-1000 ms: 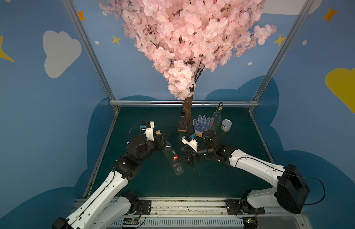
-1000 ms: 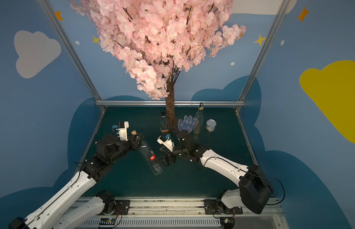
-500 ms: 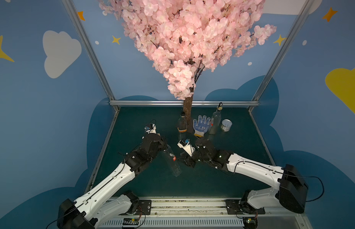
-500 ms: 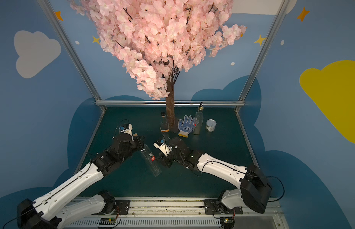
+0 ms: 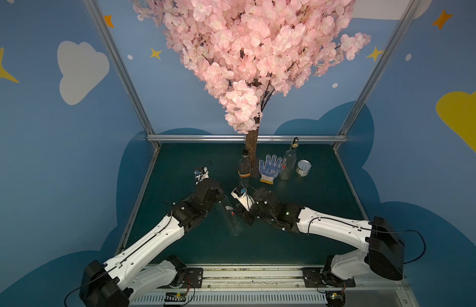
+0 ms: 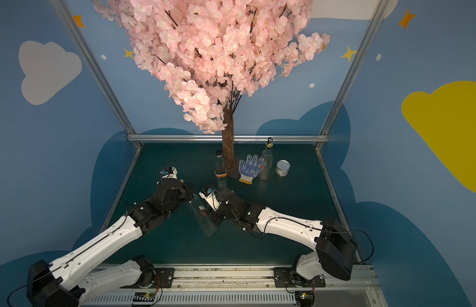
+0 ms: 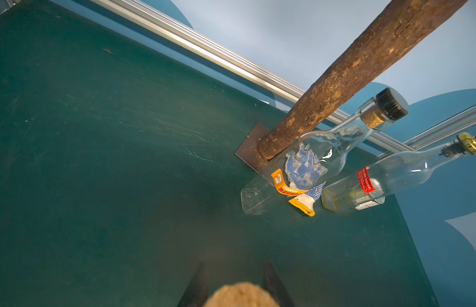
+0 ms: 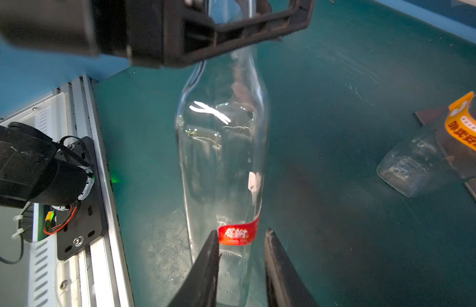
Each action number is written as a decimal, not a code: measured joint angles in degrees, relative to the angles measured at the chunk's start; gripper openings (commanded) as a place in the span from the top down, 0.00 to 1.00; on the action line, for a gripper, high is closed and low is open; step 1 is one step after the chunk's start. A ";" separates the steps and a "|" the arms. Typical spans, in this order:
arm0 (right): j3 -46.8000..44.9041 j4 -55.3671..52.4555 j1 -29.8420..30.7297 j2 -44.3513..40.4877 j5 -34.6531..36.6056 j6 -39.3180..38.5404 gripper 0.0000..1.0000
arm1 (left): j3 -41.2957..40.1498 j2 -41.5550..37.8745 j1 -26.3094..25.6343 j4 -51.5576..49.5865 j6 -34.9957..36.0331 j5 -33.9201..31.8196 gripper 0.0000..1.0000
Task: Remove the label from the bottle
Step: Pick up the bottle from the center of the board, then tear open the label from the bottle.
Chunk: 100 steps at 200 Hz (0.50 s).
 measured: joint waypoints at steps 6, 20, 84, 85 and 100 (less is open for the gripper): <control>0.11 0.00 0.24 0.50 0.37 0.09 0.68 | -0.42 0.00 0.00 0.13 -0.15 -0.15 0.98; 0.55 -0.02 0.79 1.79 1.27 0.11 0.67 | -1.36 0.02 -0.04 0.26 -0.42 -0.50 0.98; 0.83 0.39 2.45 2.95 5.14 0.11 0.65 | -4.33 -0.42 -0.28 2.34 -1.75 -2.49 0.98; 0.83 0.37 2.47 2.97 5.22 0.11 0.65 | -4.35 -0.42 -0.28 2.36 -1.75 -2.51 0.98; 0.83 0.48 2.67 3.30 5.53 0.28 0.65 | -4.74 -0.63 -0.37 2.78 -1.92 -2.82 0.98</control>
